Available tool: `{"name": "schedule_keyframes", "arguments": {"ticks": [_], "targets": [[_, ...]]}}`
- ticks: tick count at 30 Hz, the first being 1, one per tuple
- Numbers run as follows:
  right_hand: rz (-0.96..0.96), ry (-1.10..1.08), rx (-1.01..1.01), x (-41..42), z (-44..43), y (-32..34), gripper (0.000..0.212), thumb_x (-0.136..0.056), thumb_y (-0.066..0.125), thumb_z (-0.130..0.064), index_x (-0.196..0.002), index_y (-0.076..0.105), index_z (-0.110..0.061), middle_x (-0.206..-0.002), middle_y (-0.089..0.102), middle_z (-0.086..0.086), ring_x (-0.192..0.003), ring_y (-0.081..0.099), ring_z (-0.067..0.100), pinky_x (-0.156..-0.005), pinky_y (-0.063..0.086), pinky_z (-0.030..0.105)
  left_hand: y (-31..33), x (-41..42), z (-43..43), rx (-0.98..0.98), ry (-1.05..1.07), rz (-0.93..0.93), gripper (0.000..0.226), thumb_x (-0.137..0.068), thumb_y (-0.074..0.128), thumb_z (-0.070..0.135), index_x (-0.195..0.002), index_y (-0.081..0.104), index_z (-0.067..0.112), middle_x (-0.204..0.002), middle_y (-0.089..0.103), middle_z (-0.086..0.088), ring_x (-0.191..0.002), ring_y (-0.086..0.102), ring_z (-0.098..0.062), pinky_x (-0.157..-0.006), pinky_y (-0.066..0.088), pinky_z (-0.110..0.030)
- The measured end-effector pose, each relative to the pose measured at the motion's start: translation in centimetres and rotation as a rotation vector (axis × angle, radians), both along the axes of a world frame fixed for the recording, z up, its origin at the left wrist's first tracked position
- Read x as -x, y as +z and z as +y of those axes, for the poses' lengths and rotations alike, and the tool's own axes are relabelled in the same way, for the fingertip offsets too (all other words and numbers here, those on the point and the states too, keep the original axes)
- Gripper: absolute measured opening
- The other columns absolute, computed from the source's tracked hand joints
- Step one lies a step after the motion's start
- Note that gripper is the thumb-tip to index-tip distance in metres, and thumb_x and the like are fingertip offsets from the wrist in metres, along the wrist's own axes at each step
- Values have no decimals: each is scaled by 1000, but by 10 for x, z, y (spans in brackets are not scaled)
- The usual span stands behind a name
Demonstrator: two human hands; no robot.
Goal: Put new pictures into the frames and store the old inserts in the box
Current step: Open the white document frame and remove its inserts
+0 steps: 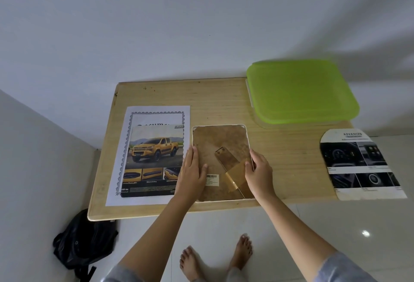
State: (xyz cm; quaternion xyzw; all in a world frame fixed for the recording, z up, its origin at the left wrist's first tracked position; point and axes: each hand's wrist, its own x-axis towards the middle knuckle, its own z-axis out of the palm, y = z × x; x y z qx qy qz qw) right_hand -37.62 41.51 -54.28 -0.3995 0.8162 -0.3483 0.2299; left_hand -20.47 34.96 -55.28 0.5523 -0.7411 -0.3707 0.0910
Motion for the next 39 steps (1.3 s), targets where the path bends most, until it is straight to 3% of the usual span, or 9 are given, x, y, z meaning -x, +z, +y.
{"name": "schedule_keyframes", "arguments": {"ticks": [10,15,19,23,29,39], "targets": [[41,22,-39,5,-12,1,41,-88,51,-2,-129,48,-3,-119,46,12,-113,44,24,-91,29,17,2,0,-1,45,24,-26,67,-96,40,39,-149,4,17,-157,6,3,-143,12,-19,-113,22,-38],[145,135,-76,19,-47,5,45,-89,51,-5,-133,44,-6,-126,42,11,-119,38,27,-94,29,21,0,2,1,104,11,-48,71,-96,37,42,-148,-2,17,-157,0,2,-144,6,-16,-115,18,-36],[190,146,-165,23,-72,6,47,-92,47,-14,-138,38,-11,-132,37,10,-120,35,27,-92,39,33,-6,1,4,135,-1,-77,72,-95,32,48,-147,-9,19,-157,-7,2,-144,-2,-13,-115,12,-33],[205,121,-173,24,-79,5,43,-91,48,-17,-133,43,-8,-131,38,13,-120,35,29,-92,38,34,-11,2,6,176,5,-93,73,-90,17,59,-145,-13,21,-157,-8,3,-144,-4,-12,-114,8,-30],[145,73,-179,28,-87,7,38,-86,60,-25,-115,51,-3,-120,39,15,-114,36,29,-95,35,31,-17,1,9,204,11,-128,75,-84,8,63,-141,-20,25,-157,-8,1,-144,-3,-12,-114,4,-26],[-66,102,-115,30,-82,13,39,-85,62,-23,-119,48,-9,-112,58,8,-105,54,25,-87,47,37,-16,3,11,233,43,-163,76,-85,10,61,-143,-17,21,-157,-5,-2,-144,-1,-14,-115,4,-27]]}}
